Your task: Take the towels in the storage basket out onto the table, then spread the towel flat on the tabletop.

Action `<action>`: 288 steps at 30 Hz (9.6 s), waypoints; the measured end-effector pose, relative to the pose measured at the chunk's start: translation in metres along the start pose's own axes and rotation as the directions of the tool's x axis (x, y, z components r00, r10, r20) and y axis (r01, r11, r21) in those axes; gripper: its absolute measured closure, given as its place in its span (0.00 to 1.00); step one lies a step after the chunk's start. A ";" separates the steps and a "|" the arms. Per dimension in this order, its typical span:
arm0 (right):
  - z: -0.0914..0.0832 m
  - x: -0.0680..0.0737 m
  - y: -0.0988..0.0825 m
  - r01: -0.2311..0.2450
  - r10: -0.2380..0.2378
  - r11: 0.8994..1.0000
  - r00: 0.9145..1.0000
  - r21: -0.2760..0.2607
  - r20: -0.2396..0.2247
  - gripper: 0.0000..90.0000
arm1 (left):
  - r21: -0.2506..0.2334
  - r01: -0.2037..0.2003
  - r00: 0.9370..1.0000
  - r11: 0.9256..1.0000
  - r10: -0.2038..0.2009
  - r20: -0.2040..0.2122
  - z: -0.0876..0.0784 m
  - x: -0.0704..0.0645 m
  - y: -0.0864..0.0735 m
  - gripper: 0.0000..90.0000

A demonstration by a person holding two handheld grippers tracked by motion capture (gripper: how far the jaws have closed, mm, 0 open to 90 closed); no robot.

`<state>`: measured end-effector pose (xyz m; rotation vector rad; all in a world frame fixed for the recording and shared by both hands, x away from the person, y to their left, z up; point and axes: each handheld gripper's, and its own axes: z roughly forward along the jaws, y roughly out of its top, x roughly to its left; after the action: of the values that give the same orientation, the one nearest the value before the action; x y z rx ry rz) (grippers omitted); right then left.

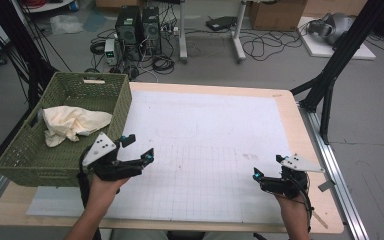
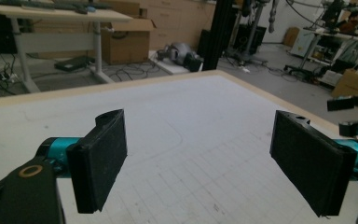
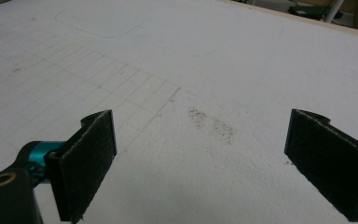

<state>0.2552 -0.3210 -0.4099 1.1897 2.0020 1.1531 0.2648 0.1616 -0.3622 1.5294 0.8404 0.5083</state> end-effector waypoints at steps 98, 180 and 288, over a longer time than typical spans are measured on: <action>-0.004 0.001 -0.009 -0.035 0.035 0.999 0.999 0.035 0.003 0.09 | 0.326 0.402 0.762 0.855 -0.116 -0.637 -0.033 0.251 0.030 0.81; 0.019 0.018 0.023 0.027 -0.026 1.000 0.994 0.011 -0.104 0.15 | 0.425 -0.145 0.983 0.894 0.080 0.167 0.137 -0.042 -0.038 0.67; 0.062 0.095 0.040 0.268 -0.254 0.963 0.893 -0.013 -0.372 0.30 | 0.190 -0.036 0.999 0.981 0.032 0.027 0.045 0.021 -0.045 0.24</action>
<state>0.2763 -0.2023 -0.4073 0.7222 2.3862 1.2748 0.3018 0.1468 -0.4155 1.7241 0.8651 0.4438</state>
